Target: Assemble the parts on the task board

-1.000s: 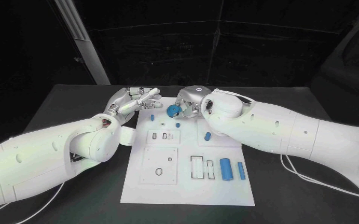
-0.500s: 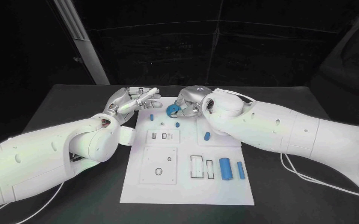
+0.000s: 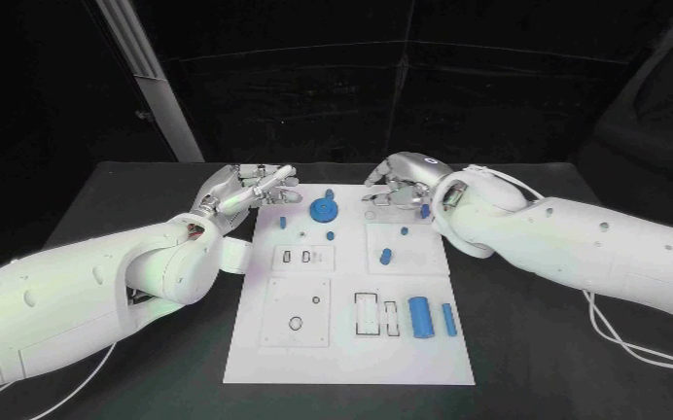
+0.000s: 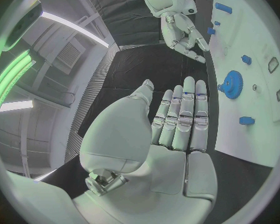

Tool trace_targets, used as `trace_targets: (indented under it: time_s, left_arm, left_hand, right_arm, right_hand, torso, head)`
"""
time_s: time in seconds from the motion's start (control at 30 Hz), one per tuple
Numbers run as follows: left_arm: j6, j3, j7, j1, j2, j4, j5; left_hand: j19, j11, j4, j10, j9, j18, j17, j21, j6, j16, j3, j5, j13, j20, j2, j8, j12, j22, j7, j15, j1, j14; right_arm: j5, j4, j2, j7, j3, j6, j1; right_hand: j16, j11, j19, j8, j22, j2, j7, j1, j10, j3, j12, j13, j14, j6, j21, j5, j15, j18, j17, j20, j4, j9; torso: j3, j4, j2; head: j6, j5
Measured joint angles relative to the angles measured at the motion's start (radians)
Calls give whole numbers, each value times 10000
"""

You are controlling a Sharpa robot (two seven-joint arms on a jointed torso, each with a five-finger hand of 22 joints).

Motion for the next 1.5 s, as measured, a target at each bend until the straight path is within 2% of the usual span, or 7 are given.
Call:
trace_targets:
  time_s: [0.07, 0.17, 0.4, 0.57, 0.97, 1.2, 1.5]
  left_arm:
    - [4, 0, 0, 1, -8, 3, 0]
    - [10, 0, 0, 6, -8, 8, 0]
    - [25, 1, 0, 10, 30, -2, 0]
    - [35, 1, 0, 11, 58, -34, 0]
    - [58, -6, -1, 5, 115, -108, 0]
    - [67, -9, -1, 2, 127, -124, 0]
    - [75, -10, -1, 1, 137, -153, 0]
  left_hand:
    - [0, 0, 0, 0, 0, 0, 0, 0, 0, 0, 0, 0, 0, 0, 28, 0, 0, 0, 0, 0, 28, 0]
    - [0, 0, -27, 0, 0, 0, 0, 0, 0, 0, 28, 0, 0, 0, 43, 0, 0, 0, 0, 0, 43, 0]
    - [0, 0, -27, 0, 0, 0, -1, 0, 0, 0, 28, 0, 0, 0, 43, 0, 0, 0, 0, 0, 43, 0]
    - [0, 0, -27, 0, 0, 0, 5, 0, 0, 0, 28, 0, 0, 0, 43, 0, 0, 1, 0, 0, 43, 0]
    - [0, 0, -27, 0, 0, 0, 10, 0, 0, 0, 28, 0, 0, 0, 43, 0, 0, -9, 0, 0, 43, 0]
    - [0, 0, -27, 0, 0, 0, 9, 0, 0, 0, 28, 0, 0, 0, 43, 0, 0, -8, 0, 0, 42, 0]
    - [0, 0, -27, 0, 0, 0, 8, 0, 0, 0, 28, 0, 0, 0, 5, 0, -39, -8, 0, 0, 80, 0]
  right_arm:
    - [700, 14, -449, 462, 0, -56, 1]
    - [1673, 7, -979, 1146, -1, -81, 1]
    - [3008, -348, -1506, 2247, -8, -34, -11]
    - [3282, -738, -1547, 2583, -9, 56, -114]
    - [3225, -1387, -1314, 2836, -15, 485, -485]
    - [3115, -1622, -1234, 2871, -15, 668, -534]
    - [2994, -1730, -1185, 2877, -11, 892, -608]
  right_hand:
    - [0, 0, 0, 0, 0, -40, 34, 469, 0, 107, -1, -15, 0, 35, 0, -226, 0, 0, 0, 0, -331, 0]
    - [0, 0, 0, 47, 0, -172, -1, 731, 0, 126, -3, -19, 0, 70, 0, -276, 1, 0, 0, 0, -570, -1]
    - [0, -36, 0, 47, 1, -328, -2, 885, -37, 69, -70, -55, 0, 71, 0, -349, 0, 1, 0, 0, -703, -2]
    - [0, -36, 0, 47, 0, -335, -2, 892, -37, 50, -110, -80, 0, 70, -39, -360, 0, 2, 0, 0, -774, -14]
    - [0, 34, -33, 4, -56, -367, 75, 924, -106, -56, -233, -168, 0, -76, -39, -605, 0, 2, 0, -34, -880, -25]
    - [0, 34, -35, 4, -56, -367, 43, 924, -106, -56, -233, -168, 0, -108, -39, -605, 0, 3, 0, -36, -880, -35]
    - [0, 35, -35, 4, -68, -367, 76, 924, -106, -56, -233, -167, 0, -141, -39, -604, 0, 4, 0, -36, -880, -34]
  torso:
    - [3, -28, -19]
    - [17, -73, -47]
    - [66, -137, -63]
    - [64, -127, -58]
    - [52, -94, -47]
    - [34, -94, -47]
    - [30, -88, -55]
  head:
    - [22, 12]
    - [48, 20]
    - [63, -94]
    - [42, -190]
    - [-41, -228]
    - [-85, -232]
    - [-132, -266]
